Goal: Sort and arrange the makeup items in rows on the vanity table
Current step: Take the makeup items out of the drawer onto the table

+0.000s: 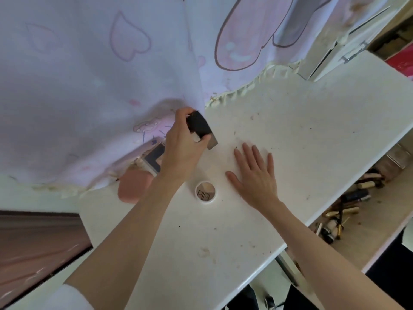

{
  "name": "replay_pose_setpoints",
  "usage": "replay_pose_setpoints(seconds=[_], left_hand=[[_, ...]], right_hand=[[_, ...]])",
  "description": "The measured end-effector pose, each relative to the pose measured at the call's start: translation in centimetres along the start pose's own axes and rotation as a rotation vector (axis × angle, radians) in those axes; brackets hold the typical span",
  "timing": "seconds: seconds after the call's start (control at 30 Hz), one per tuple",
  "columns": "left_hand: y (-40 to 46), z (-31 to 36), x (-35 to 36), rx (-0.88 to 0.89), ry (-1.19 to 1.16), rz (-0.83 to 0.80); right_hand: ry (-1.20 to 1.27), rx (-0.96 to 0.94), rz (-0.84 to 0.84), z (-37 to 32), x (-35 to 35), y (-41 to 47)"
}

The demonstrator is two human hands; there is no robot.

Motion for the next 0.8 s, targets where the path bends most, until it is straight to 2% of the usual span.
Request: replay_pose_setpoints(seconds=[0.13, 0.3, 0.57, 0.8], left_hand=[[2.8, 1.5, 1.6, 0.054, 0.012, 0.031], [5.5, 2.2, 2.1, 0.065, 0.026, 0.088], [6.2, 2.5, 2.9, 0.058, 0.034, 0.095], [5.4, 3.1, 2.9, 0.099, 0.161, 0.105]], right_hand=[[-0.099, -0.008, -0.01, 0.3, 0.5, 0.3], [-0.08, -0.018, -0.008, 0.4, 0.4, 0.3], [-0.07, -0.034, 0.0, 0.4, 0.4, 0.4], [-0.066, -0.036, -0.002, 0.5, 0.6, 0.4]])
Point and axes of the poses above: each hand's wrist, its own y-axis towards the middle knuckle, its own x-axis out of the palm, z = x × y, the point moved 9 cm from there along y, towards the middle knuckle, and after that the axes turned 12 degrees about y, right-handed, at the moved point
